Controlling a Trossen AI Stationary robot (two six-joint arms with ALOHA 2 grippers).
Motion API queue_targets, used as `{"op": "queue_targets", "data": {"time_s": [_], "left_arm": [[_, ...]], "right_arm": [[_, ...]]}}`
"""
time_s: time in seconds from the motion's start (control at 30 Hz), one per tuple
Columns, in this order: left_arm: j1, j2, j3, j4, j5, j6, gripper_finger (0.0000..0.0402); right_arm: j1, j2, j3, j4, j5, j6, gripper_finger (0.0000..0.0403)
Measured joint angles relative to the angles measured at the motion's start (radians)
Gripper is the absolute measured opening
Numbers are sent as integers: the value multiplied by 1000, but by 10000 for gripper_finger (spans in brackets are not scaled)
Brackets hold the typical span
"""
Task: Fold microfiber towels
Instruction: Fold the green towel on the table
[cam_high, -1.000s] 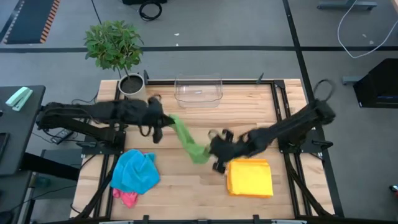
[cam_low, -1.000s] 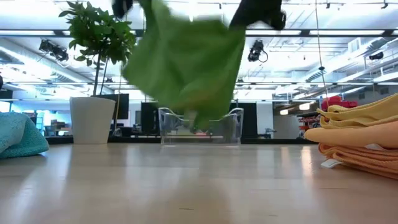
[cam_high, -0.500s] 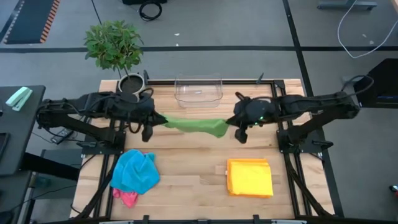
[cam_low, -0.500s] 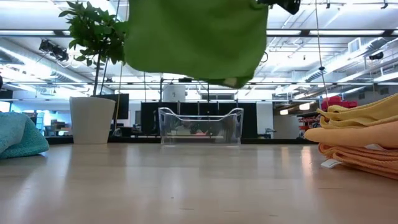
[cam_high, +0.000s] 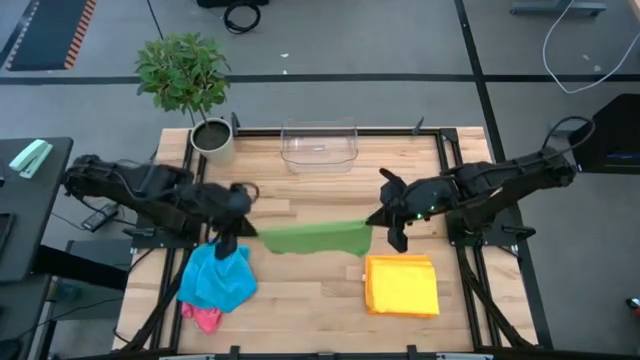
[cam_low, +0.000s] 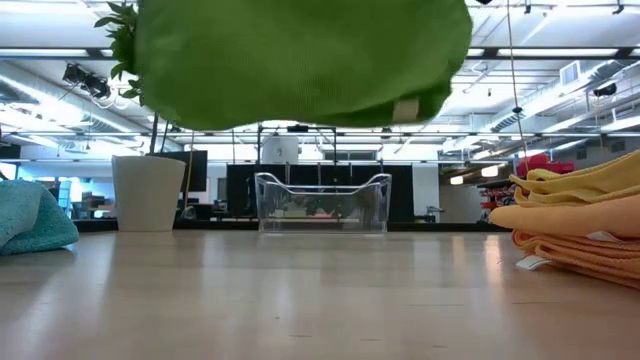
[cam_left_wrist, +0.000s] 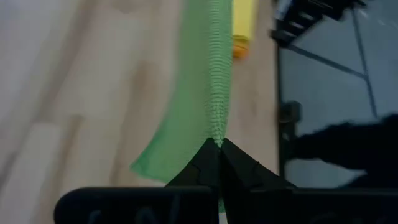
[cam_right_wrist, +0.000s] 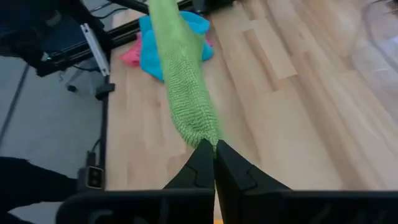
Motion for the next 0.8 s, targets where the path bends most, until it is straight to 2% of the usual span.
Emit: {"op": "queue_targets", "data": {"time_s": [0.3,0.5,0.57,0.67,0.8], "left_arm": [[-200,208,0,184,-2,-55,8],[-223,285,-34,230,-8,-126,5],[-185,269,-120,348,26,-110,5],[-88,217,-316,553,121,-151,5],[70,196,-605,832,235,-263,7]], "right_arm": [[140,131,-29,58,0,230,3],[191,179,-29,103,24,350,3],[163,181,-43,103,65,328,3],[59,181,-115,122,71,260,3],[-138,183,-273,239,11,222,3]]}}
